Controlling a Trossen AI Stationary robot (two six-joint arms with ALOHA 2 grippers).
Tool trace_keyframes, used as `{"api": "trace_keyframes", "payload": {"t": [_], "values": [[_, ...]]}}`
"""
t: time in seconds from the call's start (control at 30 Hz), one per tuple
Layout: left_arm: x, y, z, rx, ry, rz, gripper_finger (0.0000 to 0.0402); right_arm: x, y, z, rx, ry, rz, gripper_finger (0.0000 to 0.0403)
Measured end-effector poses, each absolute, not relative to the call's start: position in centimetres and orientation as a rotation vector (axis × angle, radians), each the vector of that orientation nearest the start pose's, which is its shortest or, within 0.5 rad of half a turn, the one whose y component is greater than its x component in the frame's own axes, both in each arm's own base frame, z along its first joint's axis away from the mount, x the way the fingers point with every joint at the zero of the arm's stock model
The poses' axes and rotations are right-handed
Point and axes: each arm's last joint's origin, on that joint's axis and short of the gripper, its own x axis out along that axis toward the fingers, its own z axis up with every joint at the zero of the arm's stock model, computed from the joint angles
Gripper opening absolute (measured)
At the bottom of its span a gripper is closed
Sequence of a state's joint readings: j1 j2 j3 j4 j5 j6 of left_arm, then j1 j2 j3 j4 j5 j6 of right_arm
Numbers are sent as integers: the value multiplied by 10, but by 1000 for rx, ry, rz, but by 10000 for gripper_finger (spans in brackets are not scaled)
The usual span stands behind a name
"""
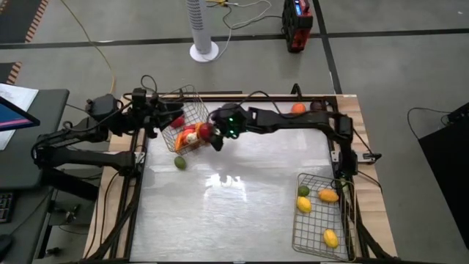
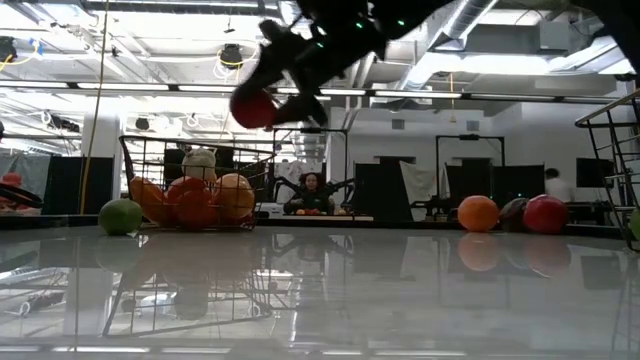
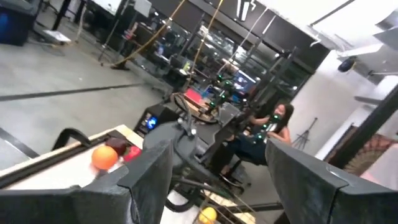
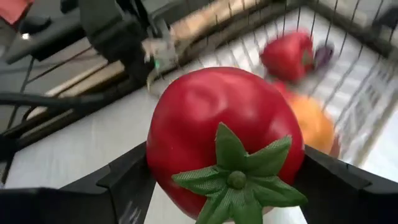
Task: Sort produce into baskets
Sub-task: Put the left tomato into the bottom wire basket
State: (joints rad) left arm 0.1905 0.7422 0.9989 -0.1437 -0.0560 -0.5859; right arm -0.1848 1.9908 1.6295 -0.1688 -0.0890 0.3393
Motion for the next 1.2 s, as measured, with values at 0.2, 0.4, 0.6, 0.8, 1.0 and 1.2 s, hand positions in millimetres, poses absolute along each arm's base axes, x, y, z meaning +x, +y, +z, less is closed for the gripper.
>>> {"api": "trace_keyframes", "payload": {"t": [0.2, 0.4, 0.6, 0.8, 1.0, 1.2], "values": [[140, 27, 414, -582, -180, 173, 245, 475, -93, 280, 303, 436, -227, 345], [139, 23, 419, -559, -219, 139, 245, 474, -95, 292, 286, 524, -232, 345], [140, 21, 415, -476, -171, 154, 245, 455, -77, 313, 204, 677, -119, 345], [144, 26, 407, -401, -124, 314, 245, 425, -40, 323, 256, 898, 78, 345], [155, 32, 394, -236, 0, 515, 245, 398, -5, 314, 281, 1201, 156, 345], [169, 36, 385, -201, 71, 586, 245, 370, 31, 309, 298, 1501, 251, 345]]}}
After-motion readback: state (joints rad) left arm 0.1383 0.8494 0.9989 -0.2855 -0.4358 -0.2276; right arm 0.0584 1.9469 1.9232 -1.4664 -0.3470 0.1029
